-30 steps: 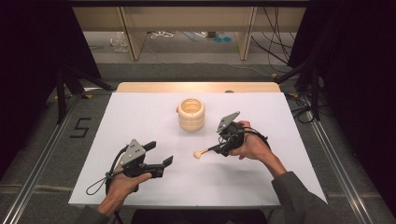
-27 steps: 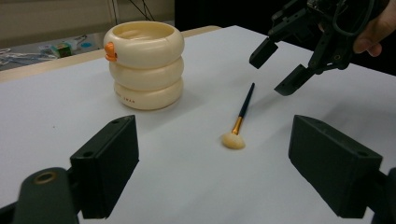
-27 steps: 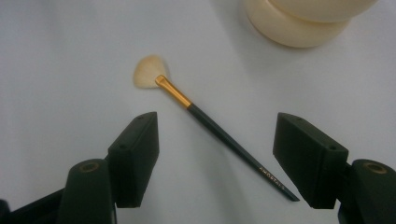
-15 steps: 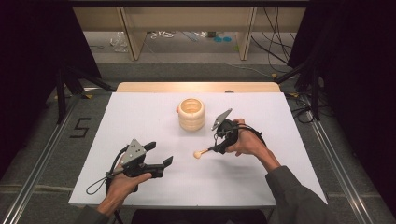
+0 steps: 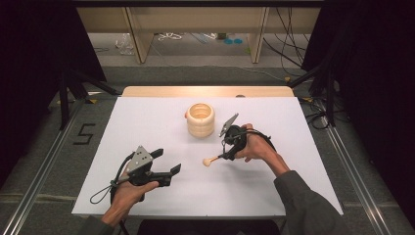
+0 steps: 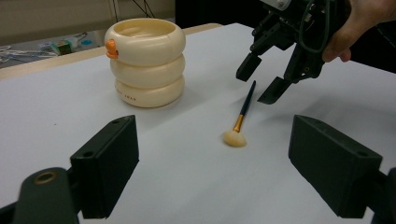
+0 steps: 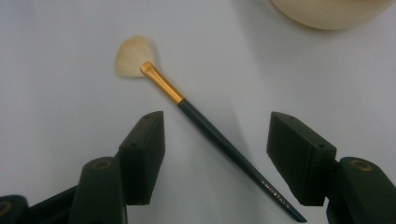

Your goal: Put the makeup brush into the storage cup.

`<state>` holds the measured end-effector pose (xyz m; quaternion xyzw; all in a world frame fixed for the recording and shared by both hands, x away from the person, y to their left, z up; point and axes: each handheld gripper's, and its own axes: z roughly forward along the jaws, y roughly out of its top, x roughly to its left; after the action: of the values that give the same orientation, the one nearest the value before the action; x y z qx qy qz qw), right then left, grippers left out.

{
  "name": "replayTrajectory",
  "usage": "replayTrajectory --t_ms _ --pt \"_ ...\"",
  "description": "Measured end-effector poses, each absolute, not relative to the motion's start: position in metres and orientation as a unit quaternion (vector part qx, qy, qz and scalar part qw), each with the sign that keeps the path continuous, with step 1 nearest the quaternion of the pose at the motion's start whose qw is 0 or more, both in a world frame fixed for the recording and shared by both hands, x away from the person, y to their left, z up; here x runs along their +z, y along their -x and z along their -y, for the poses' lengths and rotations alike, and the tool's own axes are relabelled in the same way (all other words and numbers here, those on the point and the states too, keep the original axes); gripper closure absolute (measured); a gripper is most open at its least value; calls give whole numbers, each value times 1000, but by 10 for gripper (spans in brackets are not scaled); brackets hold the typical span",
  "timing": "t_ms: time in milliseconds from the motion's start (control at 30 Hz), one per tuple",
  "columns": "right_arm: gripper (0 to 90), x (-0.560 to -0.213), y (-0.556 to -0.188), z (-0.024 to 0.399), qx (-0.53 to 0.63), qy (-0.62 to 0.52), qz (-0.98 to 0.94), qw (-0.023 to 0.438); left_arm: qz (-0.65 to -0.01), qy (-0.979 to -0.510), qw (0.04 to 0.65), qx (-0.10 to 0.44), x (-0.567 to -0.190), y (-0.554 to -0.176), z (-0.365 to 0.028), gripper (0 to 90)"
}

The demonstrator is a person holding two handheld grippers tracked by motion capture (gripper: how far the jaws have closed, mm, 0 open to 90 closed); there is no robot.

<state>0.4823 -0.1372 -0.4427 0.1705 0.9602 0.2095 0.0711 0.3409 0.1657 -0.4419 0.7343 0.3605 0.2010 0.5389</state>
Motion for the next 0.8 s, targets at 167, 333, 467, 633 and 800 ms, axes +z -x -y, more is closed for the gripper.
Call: replayTrajectory --t_ms 167,333,467,633,800 --pt "418 -443 -486 137 208 -164 -962 64 -357 -737 537 203 -442 -341 -166 159" --pt "436 -442 -489 133 199 -153 -966 59 -358 -734 541 199 -443 -341 -165 159" --pt "454 -443 -491 130 191 -152 -968 57 -358 -737 537 203 -442 -341 -166 159" --pt "468 -448 -494 130 182 -154 -970 47 -358 -736 537 203 -442 -341 -166 159" --pt "496 -449 -495 130 184 -152 -970 41 -363 -732 539 205 -442 -341 -166 159"
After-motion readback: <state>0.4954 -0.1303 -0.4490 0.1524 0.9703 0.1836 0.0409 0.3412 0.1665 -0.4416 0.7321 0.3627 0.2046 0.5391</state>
